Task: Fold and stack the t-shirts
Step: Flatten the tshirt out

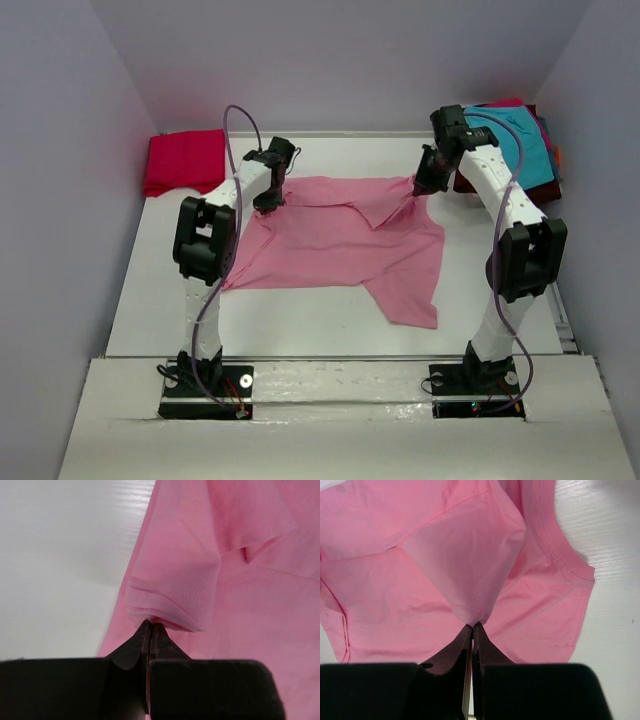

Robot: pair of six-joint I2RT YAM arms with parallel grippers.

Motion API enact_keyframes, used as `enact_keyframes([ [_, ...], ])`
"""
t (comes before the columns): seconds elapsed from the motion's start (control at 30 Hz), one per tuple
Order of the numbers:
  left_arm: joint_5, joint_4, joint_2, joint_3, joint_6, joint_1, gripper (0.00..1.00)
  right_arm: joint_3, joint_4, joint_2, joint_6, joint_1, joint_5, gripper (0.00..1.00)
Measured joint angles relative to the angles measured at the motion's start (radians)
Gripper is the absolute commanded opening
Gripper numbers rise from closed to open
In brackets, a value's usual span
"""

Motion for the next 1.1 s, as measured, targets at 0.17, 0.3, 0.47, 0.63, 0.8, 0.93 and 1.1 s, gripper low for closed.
enact_keyframes([
  [0.17, 0.000, -0.021, -0.087, 0.038, -0.004, 0.015, 0.06, 0.036, -0.008, 0.000, 0.000, 0.000, 0.014, 0.07],
  [0.3, 0.016, -0.037, -0.137, 0.117, -0.006, 0.038, 0.06, 0.097, -0.015, 0.001, -0.001, 0.000, 0.026, 0.07],
  [0.47, 0.076, -0.043, -0.147, 0.214, -0.008, 0.082, 0.06, 0.257, -0.035, 0.054, -0.012, 0.000, 0.050, 0.07],
  [0.63, 0.154, -0.059, -0.135, 0.277, -0.016, 0.138, 0.06, 0.422, -0.058, 0.152, -0.019, -0.002, 0.063, 0.07],
  [0.8, 0.219, -0.056, -0.098, 0.312, -0.026, 0.184, 0.06, 0.498, -0.076, 0.233, -0.019, -0.008, 0.063, 0.07],
  [0.93, 0.267, -0.052, -0.060, 0.312, -0.033, 0.216, 0.06, 0.500, -0.076, 0.263, -0.018, -0.018, 0.058, 0.07],
  [1.1, 0.330, -0.043, -0.003, 0.314, -0.037, 0.256, 0.06, 0.528, -0.074, 0.293, -0.016, -0.045, 0.047, 0.07],
])
